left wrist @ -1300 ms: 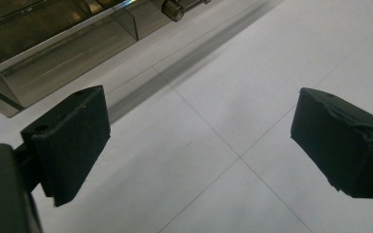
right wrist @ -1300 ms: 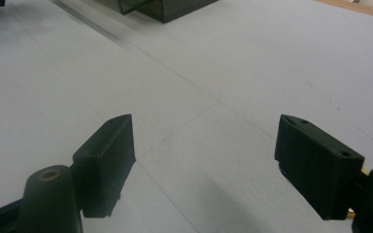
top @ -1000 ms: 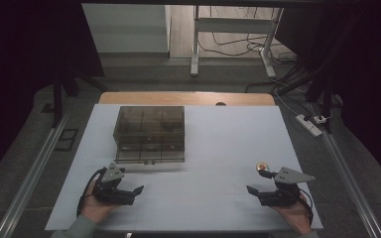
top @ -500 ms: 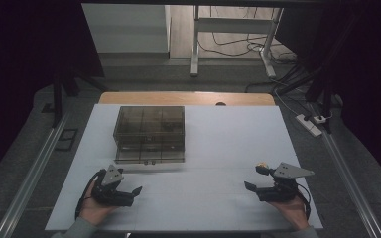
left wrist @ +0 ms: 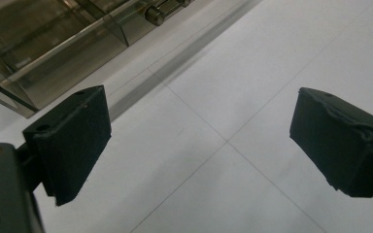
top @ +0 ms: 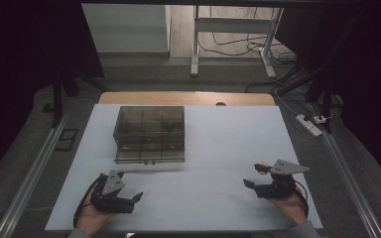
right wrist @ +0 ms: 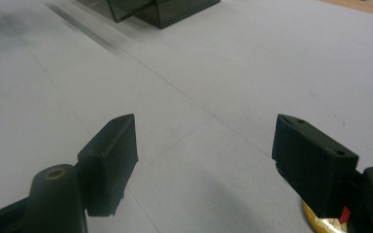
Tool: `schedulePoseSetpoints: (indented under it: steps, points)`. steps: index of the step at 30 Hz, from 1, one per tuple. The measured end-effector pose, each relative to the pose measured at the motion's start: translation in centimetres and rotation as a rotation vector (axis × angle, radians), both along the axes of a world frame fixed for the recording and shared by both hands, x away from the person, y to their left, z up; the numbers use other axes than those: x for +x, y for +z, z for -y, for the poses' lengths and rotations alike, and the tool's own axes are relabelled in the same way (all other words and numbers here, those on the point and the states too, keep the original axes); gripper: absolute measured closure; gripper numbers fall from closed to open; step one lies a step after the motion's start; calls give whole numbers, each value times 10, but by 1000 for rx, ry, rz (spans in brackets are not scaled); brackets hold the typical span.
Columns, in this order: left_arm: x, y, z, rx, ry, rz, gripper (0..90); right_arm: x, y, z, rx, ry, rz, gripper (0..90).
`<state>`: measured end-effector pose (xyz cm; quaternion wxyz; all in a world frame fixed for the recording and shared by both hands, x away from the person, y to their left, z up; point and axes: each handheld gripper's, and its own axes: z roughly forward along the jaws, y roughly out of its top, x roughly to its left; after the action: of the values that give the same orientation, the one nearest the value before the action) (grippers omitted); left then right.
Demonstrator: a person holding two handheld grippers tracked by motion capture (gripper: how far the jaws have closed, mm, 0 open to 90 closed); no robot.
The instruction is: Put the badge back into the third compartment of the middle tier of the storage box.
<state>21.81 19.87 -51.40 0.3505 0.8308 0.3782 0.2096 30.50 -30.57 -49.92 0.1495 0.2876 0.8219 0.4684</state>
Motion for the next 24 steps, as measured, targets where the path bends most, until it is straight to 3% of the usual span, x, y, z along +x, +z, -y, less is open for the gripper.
schedulePoseSetpoints:
  steps: [4, 6, 11, 17, 20, 24]
  points:
    - [0, 0, -1, -16, -9, 2, 79, 1, 4, -3, 10, -2, 1, 241]
    - [2, 1, -3, -23, -13, 1, 79, 2, 7, -5, -9, 1, 13, 242]
    - [6, 0, -3, -14, -9, 0, 79, 4, 9, -2, -6, -4, 9, 243]
    - [10, -1, -4, -14, -4, -7, 79, 9, 15, 6, -44, -39, -3, 243]
    - [12, -2, -3, -7, -6, -1, 80, 13, 24, 10, -57, -70, 4, 245]
    - [17, -3, -4, -30, -4, -10, 80, 16, 35, 10, -68, -86, 3, 245]
